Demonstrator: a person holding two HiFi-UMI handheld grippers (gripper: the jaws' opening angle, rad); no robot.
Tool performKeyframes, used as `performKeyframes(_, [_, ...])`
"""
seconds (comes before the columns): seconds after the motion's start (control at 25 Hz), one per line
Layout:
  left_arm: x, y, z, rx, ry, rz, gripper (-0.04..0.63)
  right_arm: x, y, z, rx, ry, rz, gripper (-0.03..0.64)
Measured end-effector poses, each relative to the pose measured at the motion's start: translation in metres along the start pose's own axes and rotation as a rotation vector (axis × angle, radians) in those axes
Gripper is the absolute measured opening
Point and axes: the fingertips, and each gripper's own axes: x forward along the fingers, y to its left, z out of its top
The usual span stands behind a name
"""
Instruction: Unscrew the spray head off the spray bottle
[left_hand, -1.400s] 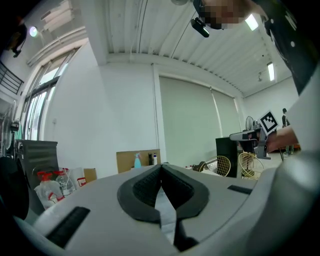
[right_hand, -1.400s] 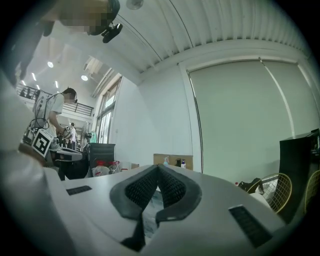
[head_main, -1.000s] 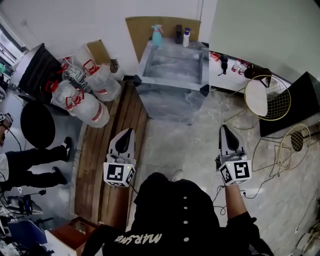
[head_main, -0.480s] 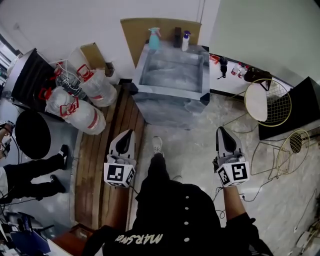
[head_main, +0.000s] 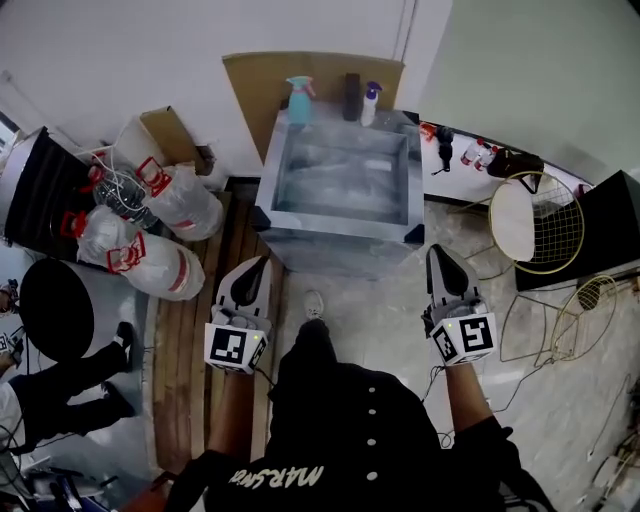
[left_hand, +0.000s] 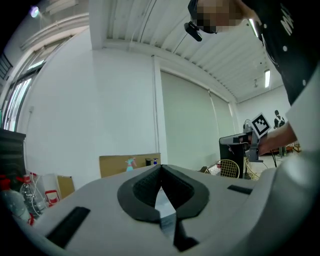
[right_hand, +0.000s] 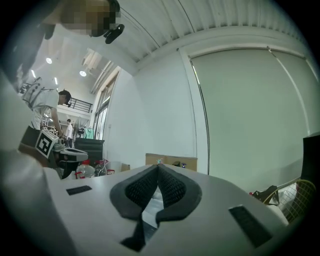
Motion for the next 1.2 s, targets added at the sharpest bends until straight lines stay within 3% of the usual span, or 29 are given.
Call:
performKeyframes(0.28, [0.076, 0.067, -0.003, 0.049, 0.004, -0.057, 0.025, 0.101, -0.021, -0.012, -0.012, 0.026, -0.021, 0.014])
performKeyframes(0.56, [0.143, 0.127, 0.010, 0.025, 0.011, -0.114, 0.025, 0.176, -0.034, 0.003, -0.010, 0.041, -0.063, 0.014])
performKeyframes(0.72, [0.173, 0.141, 0.007, 0.018, 0.031, -0.140, 0.025, 0.194, -0.046, 0.007, -0.003, 0.051, -0.081, 0.014])
performKeyframes(0.92, [0.201, 0.148, 0.001, -0.009, 0.052, -0.118, 0.025, 0.213, -0.066, 0.006, 0.004, 0.045, -0.080, 0.014])
performKeyframes(1.2, [0.242, 0.154, 0.007, 0.004, 0.046, -0.082, 0.025, 0.253, -0.095, 0.002, 0.004, 0.048, 0.023, 0.014])
